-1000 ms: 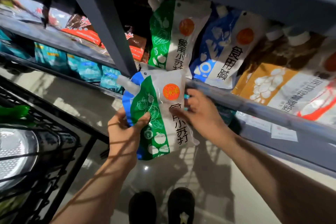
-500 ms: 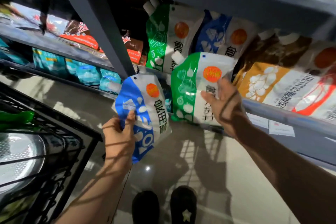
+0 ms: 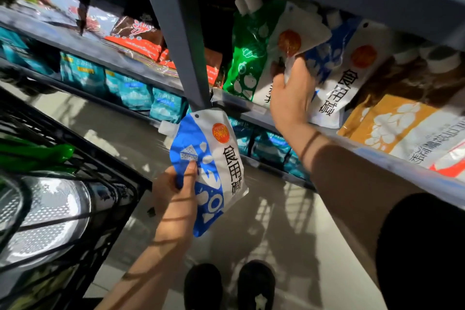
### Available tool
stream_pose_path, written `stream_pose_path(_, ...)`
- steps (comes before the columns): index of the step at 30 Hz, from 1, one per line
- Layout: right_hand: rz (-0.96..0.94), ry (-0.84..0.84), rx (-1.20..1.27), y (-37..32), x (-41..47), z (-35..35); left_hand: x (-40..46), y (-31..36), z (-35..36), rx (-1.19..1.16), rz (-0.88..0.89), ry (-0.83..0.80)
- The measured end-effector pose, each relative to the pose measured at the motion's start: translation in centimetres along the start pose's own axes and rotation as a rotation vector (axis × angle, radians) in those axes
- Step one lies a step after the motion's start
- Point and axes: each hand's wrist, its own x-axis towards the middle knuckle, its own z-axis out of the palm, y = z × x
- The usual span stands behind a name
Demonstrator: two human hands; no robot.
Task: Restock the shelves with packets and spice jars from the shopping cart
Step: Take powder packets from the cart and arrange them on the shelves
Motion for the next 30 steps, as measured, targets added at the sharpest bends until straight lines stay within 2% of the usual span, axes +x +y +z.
stream_pose_path(3,-0.078,0.043,-0.214,0.2,-0.4,0.0,0.2,-0.1,0.1,-0.023,-0.052,-0.003)
stream_pose_path(5,-0.051,0.053,-0.329,0.5,-0.2,0.1,0.4,-0.1,0.2,-0.024,-0.076,-0.007)
stream_pose_path(8,-0.046,0.107,-0.371,1.3,-1.0,-0.2,0.8,-0.4,0.3,0.000,-0.084,-0.015)
stream_pose_path(10,-0.109,0.158,-0.381,2.4,-1.8,-0.9,0.8,-0.3,0.3,-0.004,-0.083,-0.010)
stream_pose_path(11,-0.193,0.188,-0.417,3.0,-2.4,-1.2,0.8,-0.3,0.3,-0.008,-0.082,-0.007)
stream_pose_path(13,-0.539,0.203,-0.545,4.3,-3.2,-1.4,0.7,-0.1,0.4,-0.018,-0.080,-0.013)
stream_pose_path(15,-0.951,0.060,-0.695,5.3,-3.2,-1.2,0.7,-0.1,0.5,-0.038,-0.098,-0.028)
stream_pose_path(17,-1.140,-0.115,-0.790,5.8,-2.2,-1.0,0.6,-0.1,0.4,-0.062,-0.127,-0.053)
stream_pose_path(24,-1.175,-0.321,-0.907,7.2,1.8,-1.0,0.8,-0.4,0.8,-0.097,-0.117,-0.054)
stream_pose_path(30,-1.220,-0.366,-0.891,7.2,2.8,-1.2,0.8,-0.1,1.4,-0.201,-0.086,-0.079)
